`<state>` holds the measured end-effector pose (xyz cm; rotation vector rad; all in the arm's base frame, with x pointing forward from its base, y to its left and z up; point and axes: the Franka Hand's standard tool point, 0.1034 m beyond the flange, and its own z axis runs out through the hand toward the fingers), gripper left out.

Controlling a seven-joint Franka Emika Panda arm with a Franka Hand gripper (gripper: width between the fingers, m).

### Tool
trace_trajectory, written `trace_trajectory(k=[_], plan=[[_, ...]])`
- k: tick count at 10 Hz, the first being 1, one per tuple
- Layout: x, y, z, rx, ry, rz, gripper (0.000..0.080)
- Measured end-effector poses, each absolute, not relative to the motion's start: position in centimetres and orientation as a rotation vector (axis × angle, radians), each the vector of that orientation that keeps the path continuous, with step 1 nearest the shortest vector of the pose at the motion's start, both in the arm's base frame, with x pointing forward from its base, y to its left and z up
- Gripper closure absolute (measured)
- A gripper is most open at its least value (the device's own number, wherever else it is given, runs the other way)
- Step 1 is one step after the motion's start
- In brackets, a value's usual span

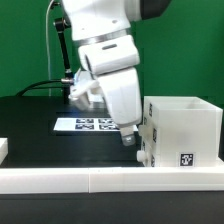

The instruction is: Assemble drawer

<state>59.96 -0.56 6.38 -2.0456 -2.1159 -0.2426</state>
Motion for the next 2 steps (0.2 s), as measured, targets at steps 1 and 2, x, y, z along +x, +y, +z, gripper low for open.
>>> trace_trajectory(k=[1,2], plan=[[59.94,-0.46,6.33,-2.047,-2.115,-0.244,0.0151],[59.92,-0.47,6.31,-2.047,-2.114,-0.243,0.0151]])
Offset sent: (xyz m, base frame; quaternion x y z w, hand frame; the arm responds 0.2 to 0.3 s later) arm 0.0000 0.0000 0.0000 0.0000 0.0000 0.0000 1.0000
